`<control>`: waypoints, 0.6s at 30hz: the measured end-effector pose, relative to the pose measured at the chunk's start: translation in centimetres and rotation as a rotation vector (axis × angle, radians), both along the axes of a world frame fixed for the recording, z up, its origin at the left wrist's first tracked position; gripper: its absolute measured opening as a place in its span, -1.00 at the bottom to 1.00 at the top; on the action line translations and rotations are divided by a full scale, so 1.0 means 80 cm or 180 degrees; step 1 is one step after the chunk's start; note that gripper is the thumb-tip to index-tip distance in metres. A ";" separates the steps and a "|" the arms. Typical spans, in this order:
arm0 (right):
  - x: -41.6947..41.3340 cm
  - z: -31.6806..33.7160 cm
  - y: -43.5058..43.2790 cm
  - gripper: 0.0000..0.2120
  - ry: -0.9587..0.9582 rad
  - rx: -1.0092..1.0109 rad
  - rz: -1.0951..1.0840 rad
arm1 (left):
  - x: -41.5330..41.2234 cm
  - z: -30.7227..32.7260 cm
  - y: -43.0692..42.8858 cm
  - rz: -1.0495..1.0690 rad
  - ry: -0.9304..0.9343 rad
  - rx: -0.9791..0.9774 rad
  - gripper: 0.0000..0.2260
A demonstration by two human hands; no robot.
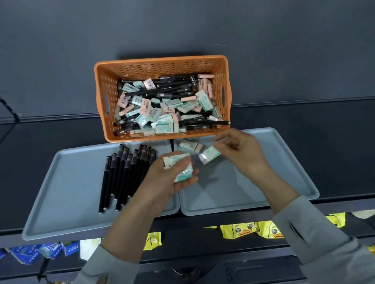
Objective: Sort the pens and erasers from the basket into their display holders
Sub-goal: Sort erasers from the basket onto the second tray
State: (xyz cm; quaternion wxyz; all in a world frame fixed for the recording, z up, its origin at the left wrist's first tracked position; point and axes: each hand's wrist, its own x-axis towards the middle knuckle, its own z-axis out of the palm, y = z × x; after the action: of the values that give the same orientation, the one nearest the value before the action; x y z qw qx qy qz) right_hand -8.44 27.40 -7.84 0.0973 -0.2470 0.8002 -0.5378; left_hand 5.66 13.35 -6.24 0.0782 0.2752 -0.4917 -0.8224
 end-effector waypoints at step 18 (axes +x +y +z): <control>0.035 0.008 -0.036 -0.76 0.2352 0.1217 0.1009 | 0.022 0.001 -0.036 0.0796 0.0404 0.0810 -0.70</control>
State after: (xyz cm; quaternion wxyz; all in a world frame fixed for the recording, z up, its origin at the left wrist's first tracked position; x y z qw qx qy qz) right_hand -5.64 24.53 -7.20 -0.0701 -0.5198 0.8186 -0.2341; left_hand 7.41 10.51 -6.13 0.1752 0.2894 -0.3398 -0.8775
